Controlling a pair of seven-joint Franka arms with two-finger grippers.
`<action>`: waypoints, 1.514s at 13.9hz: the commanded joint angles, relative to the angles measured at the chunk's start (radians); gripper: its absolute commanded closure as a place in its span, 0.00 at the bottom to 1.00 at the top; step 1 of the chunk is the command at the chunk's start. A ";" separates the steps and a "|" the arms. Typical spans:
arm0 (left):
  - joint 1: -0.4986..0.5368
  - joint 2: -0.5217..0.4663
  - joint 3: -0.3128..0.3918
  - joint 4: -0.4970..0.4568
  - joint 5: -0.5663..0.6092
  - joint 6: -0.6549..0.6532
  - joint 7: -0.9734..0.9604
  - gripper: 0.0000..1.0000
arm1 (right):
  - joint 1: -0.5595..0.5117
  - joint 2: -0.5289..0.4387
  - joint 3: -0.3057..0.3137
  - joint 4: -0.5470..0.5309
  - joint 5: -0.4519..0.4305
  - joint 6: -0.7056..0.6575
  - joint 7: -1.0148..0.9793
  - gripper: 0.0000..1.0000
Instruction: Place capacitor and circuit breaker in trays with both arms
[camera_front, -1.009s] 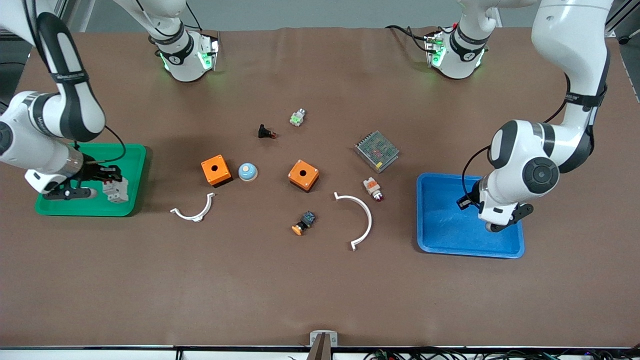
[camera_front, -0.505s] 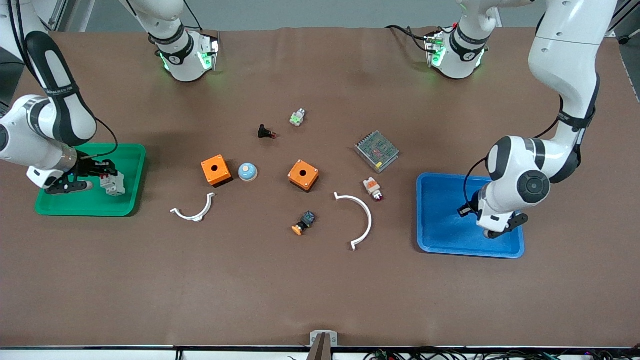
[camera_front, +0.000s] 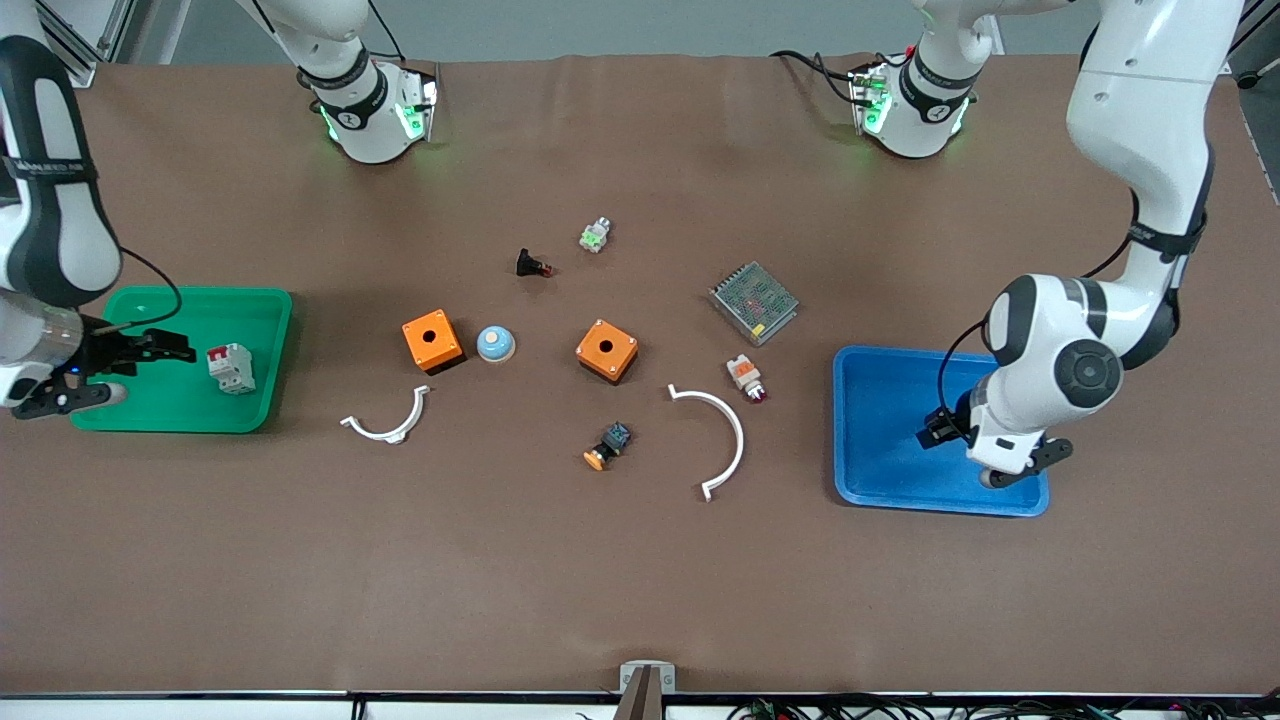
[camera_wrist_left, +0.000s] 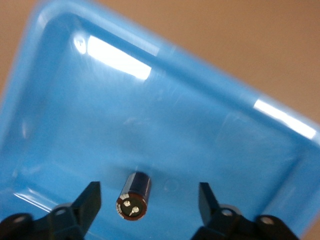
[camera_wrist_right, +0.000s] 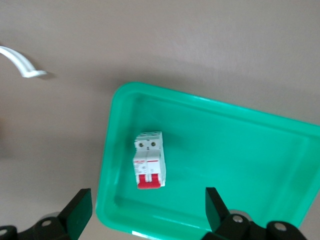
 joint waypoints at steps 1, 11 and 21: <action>0.014 -0.145 -0.007 0.074 0.016 -0.154 0.071 0.00 | 0.019 -0.049 0.046 0.086 0.025 -0.132 0.043 0.00; 0.044 -0.441 -0.003 0.309 -0.060 -0.745 0.458 0.00 | 0.188 -0.072 0.057 0.404 0.026 -0.319 0.424 0.00; 0.067 -0.552 -0.004 0.229 -0.079 -0.808 0.489 0.00 | 0.226 -0.084 0.061 0.446 0.029 -0.316 0.458 0.00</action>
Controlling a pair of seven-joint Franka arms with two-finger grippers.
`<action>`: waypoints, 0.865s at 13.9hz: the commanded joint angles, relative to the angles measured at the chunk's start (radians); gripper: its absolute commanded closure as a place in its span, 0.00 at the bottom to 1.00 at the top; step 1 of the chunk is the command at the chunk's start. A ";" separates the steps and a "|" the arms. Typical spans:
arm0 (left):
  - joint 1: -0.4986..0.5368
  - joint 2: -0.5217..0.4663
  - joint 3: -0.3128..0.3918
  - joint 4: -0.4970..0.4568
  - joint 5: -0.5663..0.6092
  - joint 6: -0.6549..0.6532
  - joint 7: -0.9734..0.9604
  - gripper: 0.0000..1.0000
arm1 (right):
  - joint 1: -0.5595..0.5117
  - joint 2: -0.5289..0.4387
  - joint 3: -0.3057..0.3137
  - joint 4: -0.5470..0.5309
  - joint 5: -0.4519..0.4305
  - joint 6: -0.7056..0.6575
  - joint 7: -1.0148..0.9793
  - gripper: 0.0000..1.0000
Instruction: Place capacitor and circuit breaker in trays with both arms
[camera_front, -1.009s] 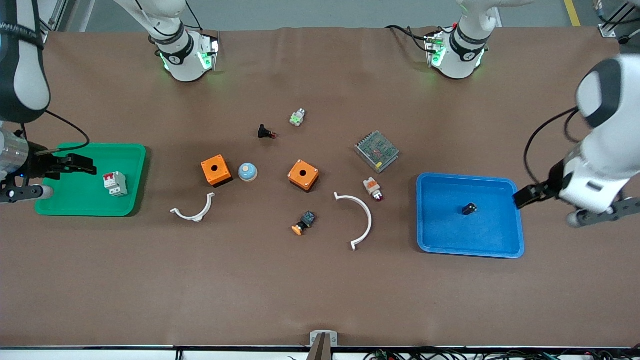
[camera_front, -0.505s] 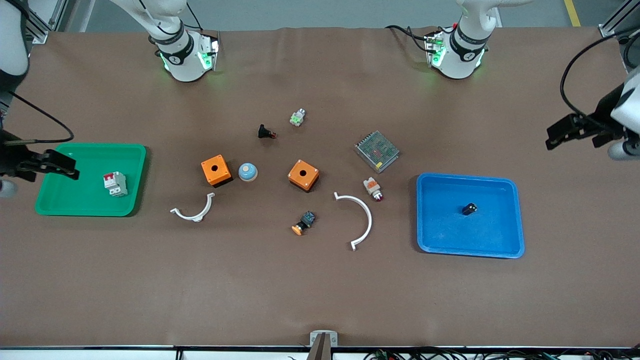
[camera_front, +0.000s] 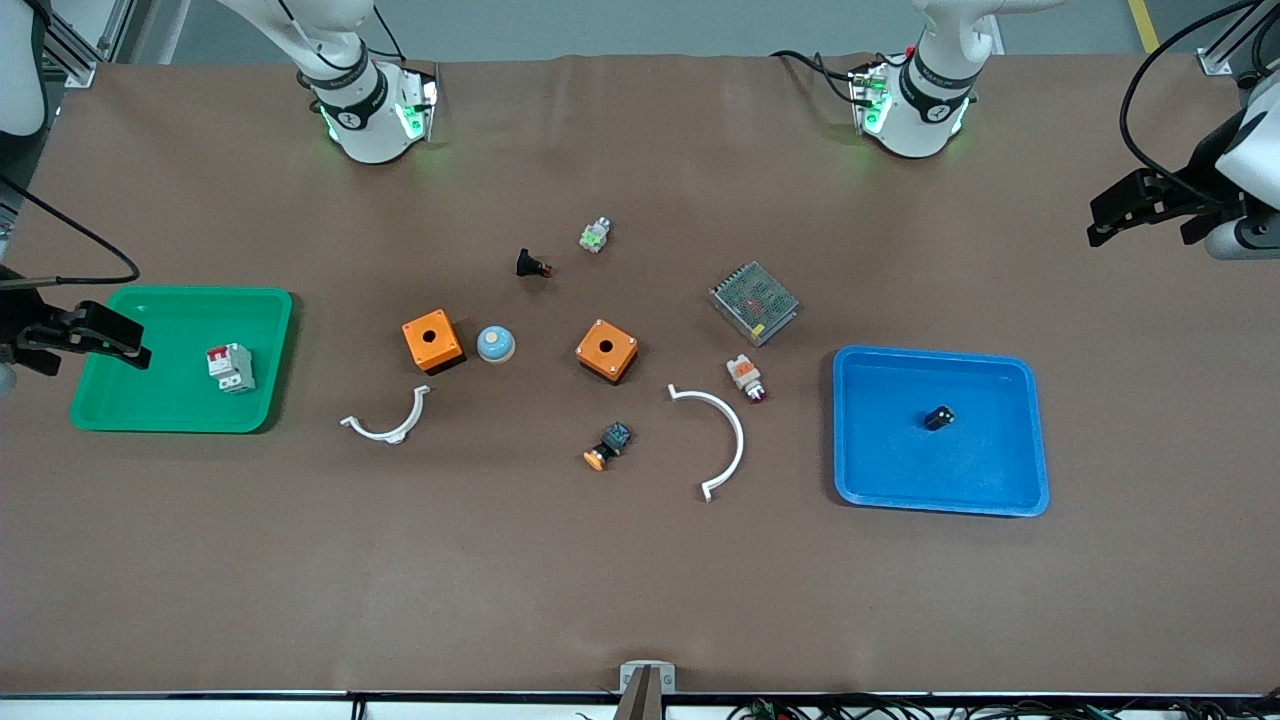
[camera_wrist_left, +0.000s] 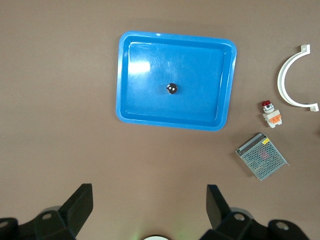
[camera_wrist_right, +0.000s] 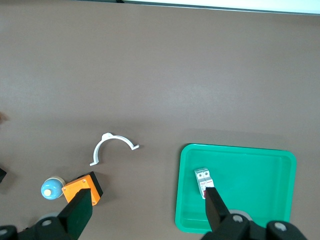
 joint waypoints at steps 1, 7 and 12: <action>0.024 -0.016 -0.012 -0.011 -0.009 0.006 0.010 0.00 | 0.008 -0.034 0.002 -0.044 0.011 -0.001 0.052 0.00; 0.019 -0.016 -0.020 -0.011 -0.008 0.006 0.007 0.00 | 0.003 -0.219 -0.005 -0.224 0.040 0.076 0.049 0.00; 0.015 -0.001 -0.021 0.021 -0.003 0.003 0.022 0.00 | 0.006 -0.249 -0.005 -0.231 0.042 0.034 0.054 0.00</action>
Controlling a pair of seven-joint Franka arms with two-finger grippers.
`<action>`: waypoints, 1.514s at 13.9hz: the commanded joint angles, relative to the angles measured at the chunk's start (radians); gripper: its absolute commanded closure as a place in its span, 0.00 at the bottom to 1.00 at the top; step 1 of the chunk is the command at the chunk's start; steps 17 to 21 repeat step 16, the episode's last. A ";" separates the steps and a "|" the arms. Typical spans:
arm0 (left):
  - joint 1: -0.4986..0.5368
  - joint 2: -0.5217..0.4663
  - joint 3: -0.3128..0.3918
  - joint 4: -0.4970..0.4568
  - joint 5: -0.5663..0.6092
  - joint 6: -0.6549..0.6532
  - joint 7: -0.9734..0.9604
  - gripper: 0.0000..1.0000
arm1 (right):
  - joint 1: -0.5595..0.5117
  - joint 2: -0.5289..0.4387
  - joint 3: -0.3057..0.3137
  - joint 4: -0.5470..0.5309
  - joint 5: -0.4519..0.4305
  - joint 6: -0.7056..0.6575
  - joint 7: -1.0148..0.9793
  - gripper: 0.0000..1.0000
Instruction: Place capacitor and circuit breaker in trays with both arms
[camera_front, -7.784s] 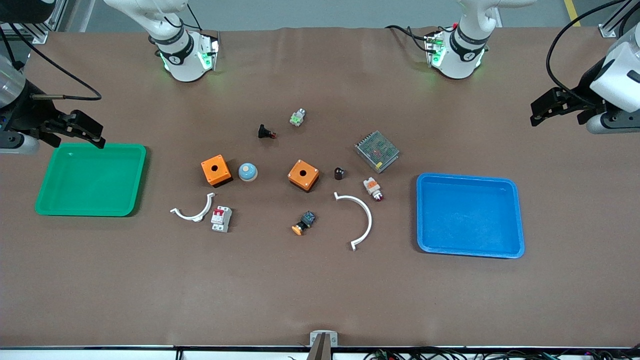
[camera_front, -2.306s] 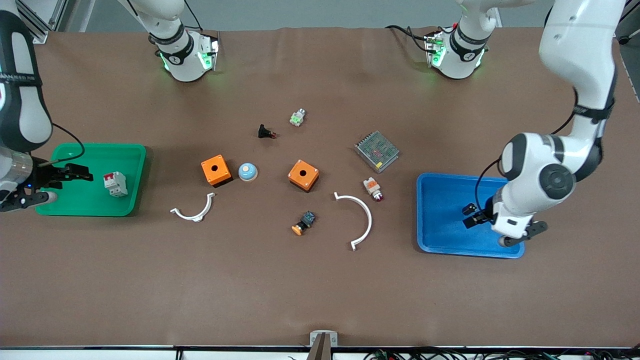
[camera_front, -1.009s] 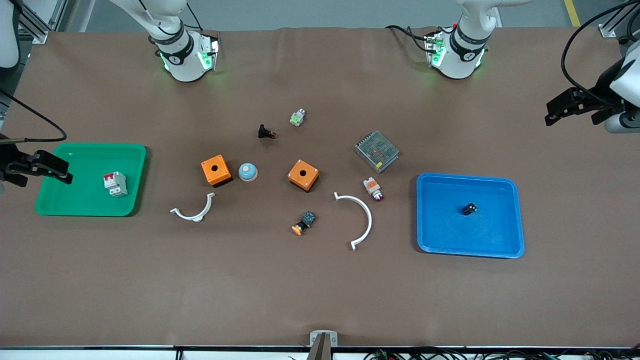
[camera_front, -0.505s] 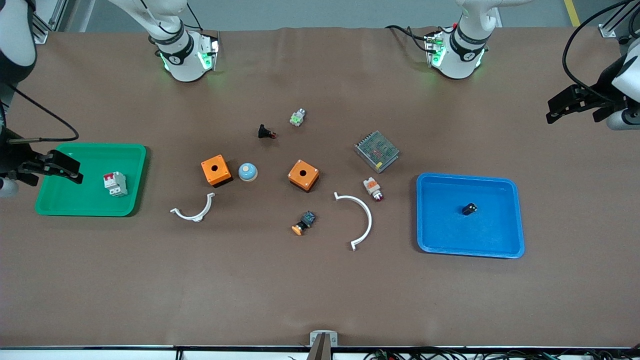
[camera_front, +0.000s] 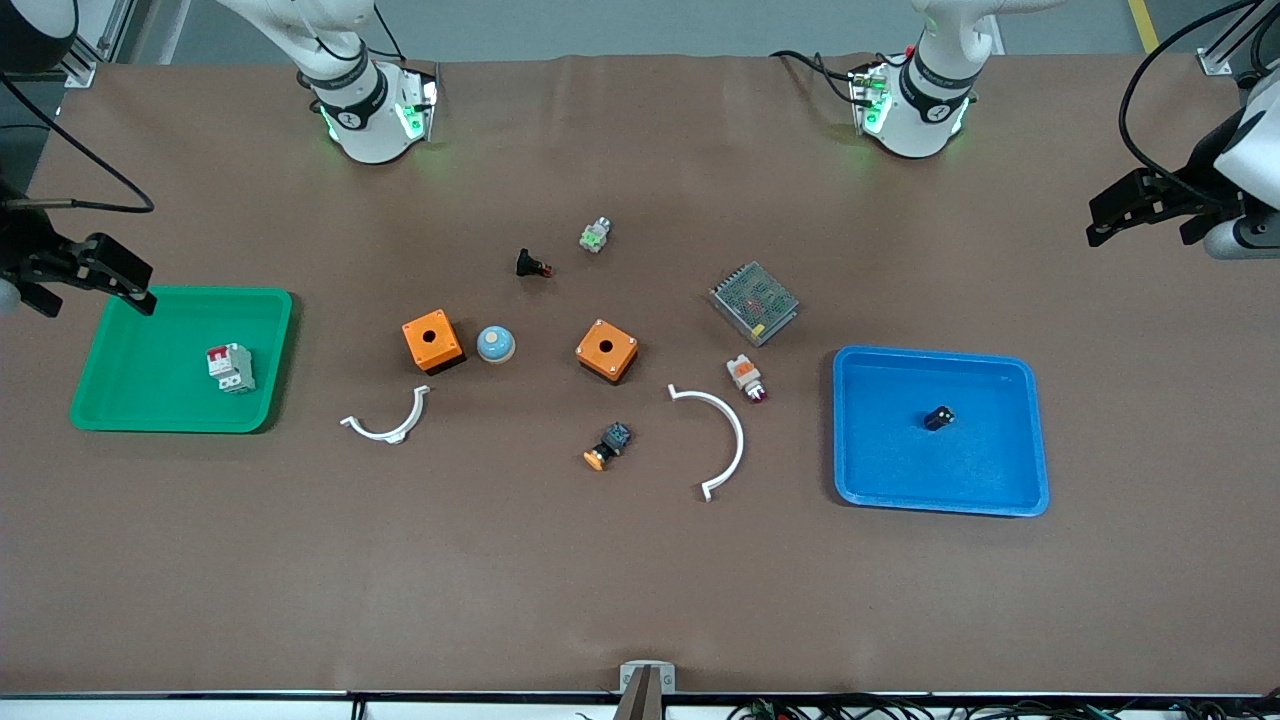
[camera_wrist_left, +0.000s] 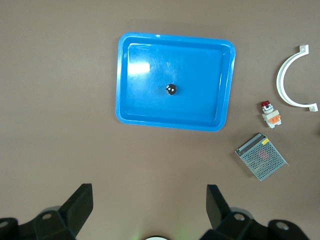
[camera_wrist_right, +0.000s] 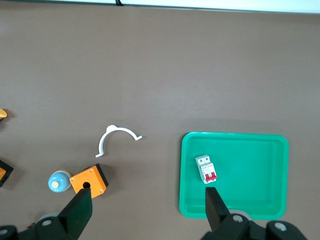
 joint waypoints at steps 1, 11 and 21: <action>0.005 0.003 -0.008 0.024 -0.003 0.000 0.019 0.00 | -0.001 -0.027 -0.001 -0.030 0.020 0.002 0.012 0.00; 0.005 0.013 -0.020 0.036 0.000 -0.010 0.014 0.00 | 0.135 -0.022 -0.155 -0.024 0.039 0.012 0.002 0.00; 0.005 0.013 -0.023 0.036 0.000 -0.027 0.008 0.00 | 0.257 -0.022 -0.292 -0.022 0.039 0.010 -0.003 0.00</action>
